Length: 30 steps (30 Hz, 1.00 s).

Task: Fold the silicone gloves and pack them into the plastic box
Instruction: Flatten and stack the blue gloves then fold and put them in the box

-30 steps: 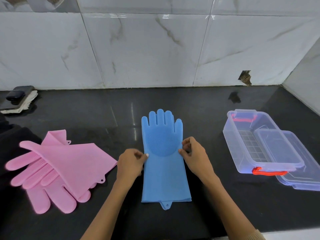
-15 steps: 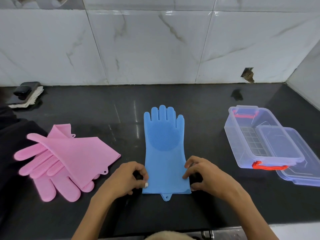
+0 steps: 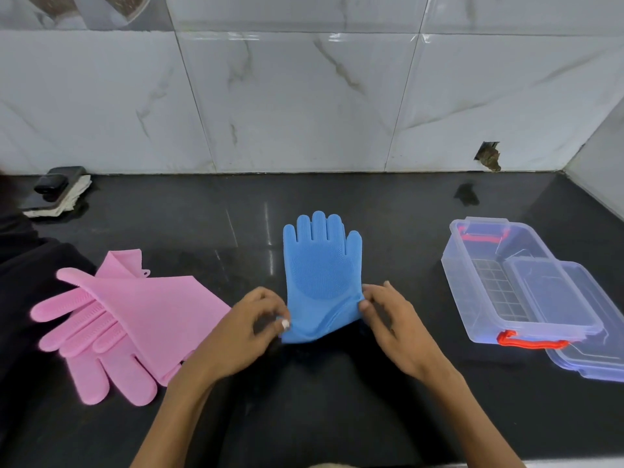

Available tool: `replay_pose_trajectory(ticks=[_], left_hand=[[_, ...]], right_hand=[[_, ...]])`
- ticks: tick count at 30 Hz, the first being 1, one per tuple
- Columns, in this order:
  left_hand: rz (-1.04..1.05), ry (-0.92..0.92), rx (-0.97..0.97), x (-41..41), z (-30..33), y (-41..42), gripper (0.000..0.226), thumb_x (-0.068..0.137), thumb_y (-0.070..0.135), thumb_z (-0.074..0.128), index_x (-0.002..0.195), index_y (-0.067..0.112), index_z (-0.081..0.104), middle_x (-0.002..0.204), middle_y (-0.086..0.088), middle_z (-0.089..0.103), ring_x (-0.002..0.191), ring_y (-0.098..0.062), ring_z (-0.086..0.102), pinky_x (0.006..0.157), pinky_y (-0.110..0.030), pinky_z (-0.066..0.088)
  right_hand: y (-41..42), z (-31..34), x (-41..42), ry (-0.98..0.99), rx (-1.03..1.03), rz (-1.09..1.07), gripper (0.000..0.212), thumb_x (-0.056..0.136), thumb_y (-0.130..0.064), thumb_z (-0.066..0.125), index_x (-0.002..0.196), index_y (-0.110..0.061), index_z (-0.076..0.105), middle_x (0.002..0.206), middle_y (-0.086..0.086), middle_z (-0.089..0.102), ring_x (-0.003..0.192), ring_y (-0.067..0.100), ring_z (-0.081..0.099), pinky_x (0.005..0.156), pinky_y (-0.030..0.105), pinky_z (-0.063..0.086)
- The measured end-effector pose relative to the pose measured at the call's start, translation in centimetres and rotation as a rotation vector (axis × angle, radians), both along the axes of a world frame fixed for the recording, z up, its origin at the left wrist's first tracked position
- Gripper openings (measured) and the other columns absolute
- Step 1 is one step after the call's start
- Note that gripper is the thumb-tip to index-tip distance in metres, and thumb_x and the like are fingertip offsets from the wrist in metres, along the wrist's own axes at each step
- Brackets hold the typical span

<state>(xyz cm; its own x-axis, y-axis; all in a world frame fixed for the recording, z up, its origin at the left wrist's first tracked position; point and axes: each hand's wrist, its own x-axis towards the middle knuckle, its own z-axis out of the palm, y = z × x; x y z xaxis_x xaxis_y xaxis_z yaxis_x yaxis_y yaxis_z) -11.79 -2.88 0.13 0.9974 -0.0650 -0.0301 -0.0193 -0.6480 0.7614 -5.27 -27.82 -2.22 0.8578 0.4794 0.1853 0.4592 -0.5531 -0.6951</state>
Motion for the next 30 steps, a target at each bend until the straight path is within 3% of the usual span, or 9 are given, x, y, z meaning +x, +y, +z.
replay_pose_trajectory(ticks=[4, 8, 11, 15, 18, 23, 26, 28, 30], left_hand=[[0.136, -0.151, -0.018, 3.4, 1.7, -0.3, 0.015, 0.099, 0.023, 0.043, 0.091, 0.016, 0.054, 0.088, 0.000, 0.062, 0.075, -0.010, 0.057, 0.067, -0.020, 0.047], [0.299, -0.210, -0.106, 8.6, 2.0, -1.4, 0.018, 0.101, 0.023, 0.037, 0.096, 0.013, 0.049, 0.084, 0.005, 0.058, 0.071, -0.007, 0.054, 0.064, -0.020, 0.045], [0.424, -0.079, -0.440, 11.5, 1.5, -2.0, 0.026, 0.100, 0.037, 0.038, 0.109, 0.017, 0.051, 0.092, 0.013, 0.058, 0.079, 0.001, 0.055, 0.067, -0.017, 0.042], [0.289, 0.103, -0.589, 12.6, -0.9, -1.6, 0.049, 0.091, 0.044, 0.053, 0.133, 0.022, 0.041, 0.122, 0.009, 0.058, 0.105, -0.008, 0.061, 0.083, -0.025, 0.051], [0.241, -0.024, -0.362, 13.1, -3.3, -1.1, 0.047, 0.096, 0.020, 0.051, 0.140, 0.027, 0.034, 0.125, 0.012, 0.054, 0.104, -0.015, 0.063, 0.088, -0.036, 0.055], [0.416, -0.263, -0.130, 14.3, -4.4, -2.1, 0.038, 0.097, 0.020, 0.048, 0.135, 0.026, 0.046, 0.129, 0.015, 0.053, 0.112, -0.006, 0.053, 0.096, -0.034, 0.048], [0.650, -0.212, 0.122, 14.2, -4.4, -3.3, 0.036, 0.093, 0.034, 0.054, 0.127, 0.021, 0.056, 0.120, 0.006, 0.058, 0.096, -0.017, 0.061, 0.075, -0.032, 0.047], [0.768, -0.094, 0.311, 14.1, -4.3, -3.6, 0.043, 0.090, 0.049, 0.053, 0.119, 0.019, 0.059, 0.114, 0.001, 0.057, 0.087, -0.022, 0.062, 0.067, -0.030, 0.040], [0.793, 0.043, 0.379, 14.2, -4.0, -3.6, 0.051, 0.089, 0.058, 0.044, 0.108, 0.014, 0.060, 0.105, -0.002, 0.056, 0.082, -0.023, 0.059, 0.066, -0.032, 0.041]], right_hand=[[1.7, 1.5, 2.5, 0.087, 0.180, -0.054, 0.030, 0.101, -0.034, 0.035, 0.079, -0.015, 0.042, 0.064, 0.009, 0.046, 0.055, 0.010, 0.035, 0.056, 0.019, 0.034], [3.9, 1.7, 6.5, 0.104, 0.276, -0.168, 0.028, 0.102, -0.032, 0.033, 0.075, -0.026, 0.037, 0.062, 0.000, 0.039, 0.054, 0.007, 0.031, 0.049, 0.021, 0.027], [5.5, 1.3, 9.1, 0.127, 0.327, -0.251, 0.030, 0.103, -0.031, 0.030, 0.074, -0.031, 0.034, 0.060, -0.002, 0.037, 0.051, 0.008, 0.031, 0.047, 0.021, 0.026], [6.7, 0.5, 11.7, 0.176, 0.315, -0.311, 0.028, 0.103, -0.036, 0.026, 0.077, -0.032, 0.035, 0.060, 0.004, 0.039, 0.051, 0.015, 0.035, 0.043, 0.022, 0.028], [7.3, -0.2, 13.0, 0.221, 0.268, -0.340, 0.024, 0.103, -0.039, 0.024, 0.084, -0.031, 0.037, 0.058, 0.002, 0.039, 0.049, 0.015, 0.035, 0.041, 0.018, 0.029], [8.3, -0.6, 13.6, 0.173, 0.036, -0.542, 0.021, 0.100, -0.043, 0.028, 0.107, -0.028, 0.040, 0.063, 0.001, 0.053, 0.062, 0.023, 0.056, 0.059, 0.032, 0.042], [8.3, -0.4, 13.3, 0.068, -0.146, -0.658, 0.036, 0.095, -0.049, 0.036, 0.122, -0.026, 0.042, 0.082, 0.002, 0.062, 0.079, 0.025, 0.063, 0.065, 0.032, 0.043], [8.2, -0.4, 12.8, 0.159, -0.173, -0.666, 0.047, 0.093, -0.050, 0.040, 0.128, -0.019, 0.045, 0.107, 0.004, 0.057, 0.093, 0.024, 0.059, 0.070, 0.033, 0.040], [8.1, -0.5, 12.3, 0.271, -0.190, -0.654, 0.045, 0.094, -0.046, 0.041, 0.117, -0.009, 0.050, 0.109, 0.006, 0.050, 0.088, 0.023, 0.052, 0.071, 0.032, 0.038]])
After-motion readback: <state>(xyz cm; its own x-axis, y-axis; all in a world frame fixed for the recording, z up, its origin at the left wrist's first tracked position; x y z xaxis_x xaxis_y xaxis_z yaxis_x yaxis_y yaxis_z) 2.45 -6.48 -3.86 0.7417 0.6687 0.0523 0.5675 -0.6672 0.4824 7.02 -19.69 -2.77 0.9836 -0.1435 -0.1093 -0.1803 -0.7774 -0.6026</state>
